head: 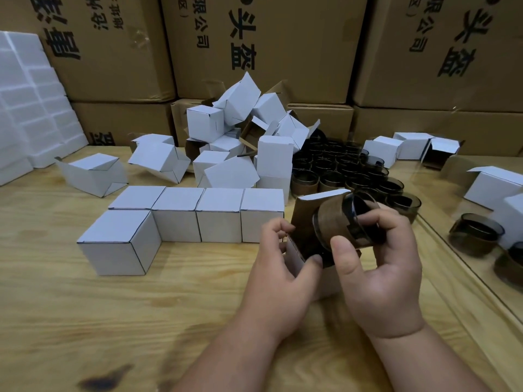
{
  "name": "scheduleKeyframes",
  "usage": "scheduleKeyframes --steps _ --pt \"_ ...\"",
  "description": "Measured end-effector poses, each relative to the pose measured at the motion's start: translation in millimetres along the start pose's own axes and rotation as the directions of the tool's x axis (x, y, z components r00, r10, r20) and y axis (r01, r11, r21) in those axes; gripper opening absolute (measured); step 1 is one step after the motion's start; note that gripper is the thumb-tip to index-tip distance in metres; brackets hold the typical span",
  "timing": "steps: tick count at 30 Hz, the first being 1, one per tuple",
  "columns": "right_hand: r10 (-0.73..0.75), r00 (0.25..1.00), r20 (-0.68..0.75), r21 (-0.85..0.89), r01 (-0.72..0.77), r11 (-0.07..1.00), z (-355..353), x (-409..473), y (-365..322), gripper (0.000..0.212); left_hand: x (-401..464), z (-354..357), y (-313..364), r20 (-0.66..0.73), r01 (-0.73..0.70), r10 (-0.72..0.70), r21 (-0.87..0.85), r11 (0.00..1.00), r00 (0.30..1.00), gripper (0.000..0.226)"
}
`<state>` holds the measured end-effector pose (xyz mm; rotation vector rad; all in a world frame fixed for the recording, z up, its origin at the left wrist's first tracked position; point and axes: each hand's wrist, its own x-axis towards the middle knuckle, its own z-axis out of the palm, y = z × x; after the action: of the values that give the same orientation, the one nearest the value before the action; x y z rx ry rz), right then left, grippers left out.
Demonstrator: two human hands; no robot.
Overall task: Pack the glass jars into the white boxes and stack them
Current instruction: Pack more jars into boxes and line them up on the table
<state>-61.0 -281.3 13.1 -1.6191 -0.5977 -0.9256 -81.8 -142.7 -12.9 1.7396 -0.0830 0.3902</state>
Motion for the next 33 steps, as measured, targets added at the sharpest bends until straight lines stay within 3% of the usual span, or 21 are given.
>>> scheduleKeyframes --steps 7,11,16,21,26,33 --pt "0.082 0.996 -0.042 -0.151 -0.088 0.985 -10 6 12 0.033 0 -1 -1 0.025 0.012 -0.012 -0.008 1.000 1.000 0.053" --pt "0.080 0.996 0.027 -0.217 -0.072 0.974 -10 9 13 0.032 1 -2 0 0.029 0.006 -0.006 -0.011 1.000 1.000 0.052" --pt "0.105 0.971 0.214 -0.227 -0.056 0.972 -7 6 10 0.039 2 -2 2 0.013 -0.006 0.007 -0.057 0.998 1.000 0.046" --pt "0.153 0.954 0.257 -0.275 -0.079 0.958 -7 7 9 0.039 2 -2 4 -0.016 -0.011 0.008 -0.168 0.986 1.000 0.041" --pt "0.173 0.927 0.333 -0.386 -0.033 0.922 -8 6 14 0.043 2 -2 4 -0.034 -0.028 0.023 -0.144 0.989 0.999 0.038" --pt "0.169 0.917 0.361 -0.416 -0.004 0.909 -11 5 19 0.048 2 -2 6 0.003 -0.025 0.026 -0.139 0.990 1.000 0.038"
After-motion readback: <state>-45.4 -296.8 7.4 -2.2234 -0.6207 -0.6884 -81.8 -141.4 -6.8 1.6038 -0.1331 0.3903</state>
